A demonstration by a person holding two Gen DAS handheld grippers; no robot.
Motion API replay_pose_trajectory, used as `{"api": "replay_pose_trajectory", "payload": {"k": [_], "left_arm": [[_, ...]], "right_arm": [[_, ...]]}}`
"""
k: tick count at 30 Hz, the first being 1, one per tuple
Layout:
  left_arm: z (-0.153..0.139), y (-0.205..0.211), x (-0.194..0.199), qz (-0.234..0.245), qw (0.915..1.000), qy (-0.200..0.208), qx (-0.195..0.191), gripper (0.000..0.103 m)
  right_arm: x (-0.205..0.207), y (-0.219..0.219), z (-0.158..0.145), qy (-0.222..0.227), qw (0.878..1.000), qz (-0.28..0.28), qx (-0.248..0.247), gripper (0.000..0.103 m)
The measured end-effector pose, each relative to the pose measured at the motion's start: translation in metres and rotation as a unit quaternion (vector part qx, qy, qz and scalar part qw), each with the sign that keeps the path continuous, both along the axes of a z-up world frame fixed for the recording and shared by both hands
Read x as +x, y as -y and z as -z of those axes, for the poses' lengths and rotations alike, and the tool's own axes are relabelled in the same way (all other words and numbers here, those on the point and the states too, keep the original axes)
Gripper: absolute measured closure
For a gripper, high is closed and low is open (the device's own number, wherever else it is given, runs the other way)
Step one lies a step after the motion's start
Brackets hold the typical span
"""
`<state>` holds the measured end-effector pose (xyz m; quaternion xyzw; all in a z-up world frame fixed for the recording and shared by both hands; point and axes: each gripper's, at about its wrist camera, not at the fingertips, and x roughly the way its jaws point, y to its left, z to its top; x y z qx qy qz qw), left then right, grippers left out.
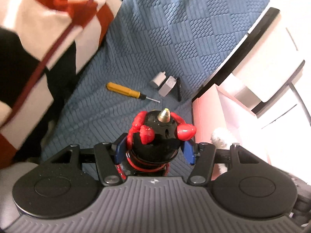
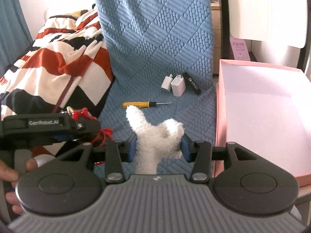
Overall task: Organize rigid objects
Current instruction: 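Carry the red-black toy and white fluffy toy over the pink box with both tools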
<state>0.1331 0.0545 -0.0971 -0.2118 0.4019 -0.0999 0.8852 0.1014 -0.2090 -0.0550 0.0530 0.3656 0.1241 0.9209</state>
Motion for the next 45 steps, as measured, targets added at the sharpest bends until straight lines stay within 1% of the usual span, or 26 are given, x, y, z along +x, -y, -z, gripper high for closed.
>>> {"api": "replay_pose_trajectory", "payload": {"k": [3,6,9,16,24,34,37,42,45], "left_arm": [[-0.013,0.001,-0.009,0.001,0.9998,0.014,0.011,0.039],[-0.022,0.003,-0.015,0.004,0.9998,0.019,0.000,0.039],[-0.030,0.010,-0.019,0.009,0.9996,0.025,0.003,0.039],[-0.041,0.032,-0.024,0.026,0.9989,0.038,-0.006,0.039],[-0.048,0.073,-0.025,0.058,0.9970,0.050,-0.015,0.039],[-0.058,0.141,-0.017,0.110,0.9918,0.063,-0.019,0.039],[-0.058,0.159,-0.015,0.123,0.9902,0.064,-0.020,0.039],[-0.056,0.185,-0.010,0.142,0.9876,0.065,-0.016,0.039],[-0.060,0.193,-0.006,0.143,0.9866,0.077,-0.013,0.039]], "right_arm": [[-0.006,0.001,-0.007,0.005,1.000,-0.003,0.000,0.054],[-0.010,0.001,-0.013,0.006,1.000,-0.006,0.002,0.054],[-0.016,0.002,-0.018,0.014,1.000,-0.002,-0.008,0.054],[-0.024,0.017,-0.026,0.024,1.000,0.011,-0.014,0.054],[-0.034,0.046,-0.035,0.034,0.998,0.040,-0.020,0.054],[-0.049,0.092,-0.045,0.049,0.994,0.086,-0.034,0.054],[-0.052,0.109,-0.046,0.050,0.993,0.105,-0.031,0.054],[-0.055,0.124,-0.043,0.054,0.990,0.121,-0.039,0.054],[-0.052,0.131,-0.040,0.056,0.989,0.127,-0.050,0.054]]}}
